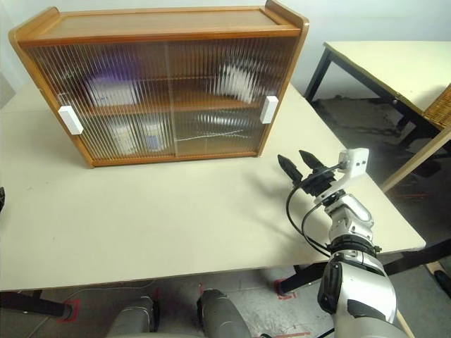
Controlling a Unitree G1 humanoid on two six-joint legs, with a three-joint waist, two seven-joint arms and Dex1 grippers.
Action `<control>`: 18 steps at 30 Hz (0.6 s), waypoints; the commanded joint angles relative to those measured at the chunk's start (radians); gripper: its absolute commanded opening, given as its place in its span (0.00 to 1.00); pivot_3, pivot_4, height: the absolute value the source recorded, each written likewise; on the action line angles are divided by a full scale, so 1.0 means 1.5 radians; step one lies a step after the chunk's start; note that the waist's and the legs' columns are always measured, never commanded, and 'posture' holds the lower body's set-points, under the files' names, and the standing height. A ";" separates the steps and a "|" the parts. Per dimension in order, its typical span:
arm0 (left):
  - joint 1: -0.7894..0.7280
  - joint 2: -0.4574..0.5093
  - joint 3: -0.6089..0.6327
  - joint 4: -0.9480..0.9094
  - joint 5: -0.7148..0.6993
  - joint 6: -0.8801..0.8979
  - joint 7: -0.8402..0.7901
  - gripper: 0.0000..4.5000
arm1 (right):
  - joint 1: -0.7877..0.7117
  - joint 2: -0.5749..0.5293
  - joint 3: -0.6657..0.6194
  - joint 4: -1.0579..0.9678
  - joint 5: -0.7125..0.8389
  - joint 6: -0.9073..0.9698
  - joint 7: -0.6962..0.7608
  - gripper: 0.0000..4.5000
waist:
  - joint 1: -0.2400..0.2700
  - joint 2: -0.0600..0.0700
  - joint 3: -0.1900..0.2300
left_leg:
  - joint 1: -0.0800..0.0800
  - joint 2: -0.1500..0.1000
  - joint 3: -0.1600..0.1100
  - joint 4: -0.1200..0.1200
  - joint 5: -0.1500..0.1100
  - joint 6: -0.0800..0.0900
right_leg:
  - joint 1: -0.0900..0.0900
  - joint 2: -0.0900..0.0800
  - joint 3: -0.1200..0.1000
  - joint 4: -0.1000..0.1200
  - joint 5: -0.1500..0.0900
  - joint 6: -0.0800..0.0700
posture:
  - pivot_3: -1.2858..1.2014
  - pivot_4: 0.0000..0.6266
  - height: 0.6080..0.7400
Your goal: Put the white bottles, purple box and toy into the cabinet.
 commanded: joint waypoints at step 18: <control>-0.007 0.004 0.000 0.021 -0.001 -0.008 -0.006 1.00 | 0.008 -0.001 -0.005 -0.003 -0.003 -0.010 0.002 0.99 | -0.006 0.000 -0.002 | 0.001 0.000 0.000 0.000 0.000 0.000 | 0.001 0.000 0.000 0.001 -0.001 0.002 | 0.45 0.08 1.00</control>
